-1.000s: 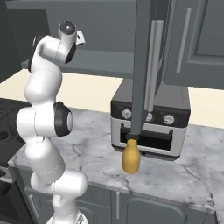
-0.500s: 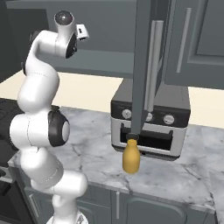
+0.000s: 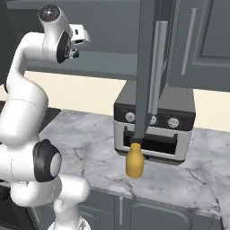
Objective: There is a tray on the dining counter. Grab the cup, mug, and pitcher and place them on the tray. The pitcher may be placed next to the tray if it cannot fit the tray.
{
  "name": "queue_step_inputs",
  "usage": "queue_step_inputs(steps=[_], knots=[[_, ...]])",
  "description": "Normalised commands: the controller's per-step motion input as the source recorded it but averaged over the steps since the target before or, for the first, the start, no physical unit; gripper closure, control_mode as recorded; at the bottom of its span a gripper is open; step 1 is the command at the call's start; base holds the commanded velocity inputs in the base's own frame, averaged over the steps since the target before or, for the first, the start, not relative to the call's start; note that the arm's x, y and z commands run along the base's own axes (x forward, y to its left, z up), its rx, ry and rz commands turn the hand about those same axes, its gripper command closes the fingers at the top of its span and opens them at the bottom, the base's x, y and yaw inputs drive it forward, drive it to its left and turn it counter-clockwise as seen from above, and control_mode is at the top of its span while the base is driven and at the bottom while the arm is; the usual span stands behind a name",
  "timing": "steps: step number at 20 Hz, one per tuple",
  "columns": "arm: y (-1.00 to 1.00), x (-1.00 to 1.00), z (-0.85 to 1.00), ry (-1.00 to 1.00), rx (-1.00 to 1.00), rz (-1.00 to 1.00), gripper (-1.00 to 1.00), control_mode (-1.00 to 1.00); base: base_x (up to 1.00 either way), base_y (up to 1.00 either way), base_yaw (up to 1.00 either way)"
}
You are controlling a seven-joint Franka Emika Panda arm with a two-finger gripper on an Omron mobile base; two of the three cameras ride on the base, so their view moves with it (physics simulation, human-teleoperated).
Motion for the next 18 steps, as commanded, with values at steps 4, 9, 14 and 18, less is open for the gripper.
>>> queue_step_inputs(steps=[4,9,14,18], knots=[[-0.32,-1.00,-0.06,-0.12,0.00,-0.11,1.00,-1.00,0.00,0.00,0.00],[-0.27,-1.00,0.00,-0.11,0.00,-0.12,1.00,-1.00,0.00,0.00,0.00],[-0.03,-1.00,0.00,0.01,0.00,-0.15,1.00,-1.00,0.00,0.00,0.00],[0.00,-1.00,0.00,0.03,0.01,-0.13,1.00,-1.00,0.00,0.00,0.00]])
